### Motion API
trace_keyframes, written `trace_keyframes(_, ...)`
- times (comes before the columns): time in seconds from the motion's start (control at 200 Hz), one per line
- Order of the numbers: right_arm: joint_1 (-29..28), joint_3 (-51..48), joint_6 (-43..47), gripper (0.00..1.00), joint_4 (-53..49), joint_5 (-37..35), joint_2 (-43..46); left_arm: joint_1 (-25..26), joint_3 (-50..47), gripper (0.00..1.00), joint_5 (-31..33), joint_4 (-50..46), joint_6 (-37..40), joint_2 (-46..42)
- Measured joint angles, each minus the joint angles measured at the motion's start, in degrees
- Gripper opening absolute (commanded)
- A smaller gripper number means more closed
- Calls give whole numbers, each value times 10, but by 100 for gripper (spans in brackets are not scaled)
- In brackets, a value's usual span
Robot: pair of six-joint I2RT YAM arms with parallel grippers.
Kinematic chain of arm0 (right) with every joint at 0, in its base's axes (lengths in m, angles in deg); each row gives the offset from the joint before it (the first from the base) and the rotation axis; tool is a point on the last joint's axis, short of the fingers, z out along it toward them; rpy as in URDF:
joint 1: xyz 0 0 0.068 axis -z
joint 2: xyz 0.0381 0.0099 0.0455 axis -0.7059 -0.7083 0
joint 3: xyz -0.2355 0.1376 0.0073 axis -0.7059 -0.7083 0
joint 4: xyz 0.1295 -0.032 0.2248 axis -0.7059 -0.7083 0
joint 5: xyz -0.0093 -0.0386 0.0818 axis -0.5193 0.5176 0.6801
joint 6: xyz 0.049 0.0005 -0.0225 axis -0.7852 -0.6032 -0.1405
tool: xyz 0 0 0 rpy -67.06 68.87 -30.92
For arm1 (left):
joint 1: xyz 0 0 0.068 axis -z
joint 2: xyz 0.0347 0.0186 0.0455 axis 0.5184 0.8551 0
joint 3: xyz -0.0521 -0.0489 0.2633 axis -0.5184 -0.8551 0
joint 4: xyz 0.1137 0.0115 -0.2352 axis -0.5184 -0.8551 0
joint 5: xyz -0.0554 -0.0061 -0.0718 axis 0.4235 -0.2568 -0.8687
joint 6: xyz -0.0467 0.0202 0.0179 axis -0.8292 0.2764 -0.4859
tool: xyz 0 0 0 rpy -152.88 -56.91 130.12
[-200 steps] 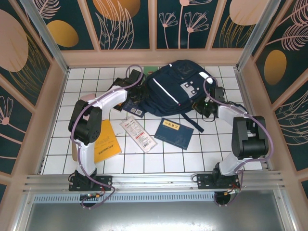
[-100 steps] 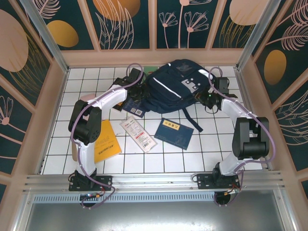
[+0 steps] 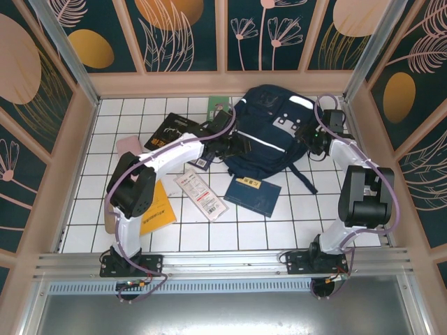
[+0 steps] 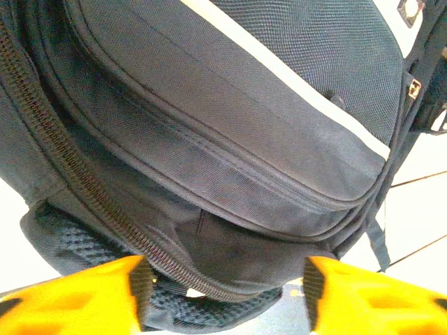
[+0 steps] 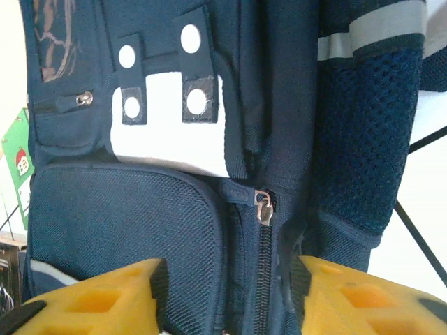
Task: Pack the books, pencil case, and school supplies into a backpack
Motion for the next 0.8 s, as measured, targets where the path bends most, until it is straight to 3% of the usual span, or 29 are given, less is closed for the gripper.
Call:
trace_keyframes(0.14, 0, -19, 2, 58, -3, -11, 20, -29, 40, 64, 24, -28, 21, -11)
trace_keyframes(0.395, -16, -86, 3, 65, -17, -16, 101, -130, 97, 61, 28, -16, 70, -10)
trace_keyframes(0.615, -75, -148, -17, 68, -12, -13, 141, -138, 225, 59, 21, -4, 125, 142)
trace_keyframes(0.801, -111, -172, -42, 70, 3, -12, 122, -139, 254, 59, 4, -18, 159, 248)
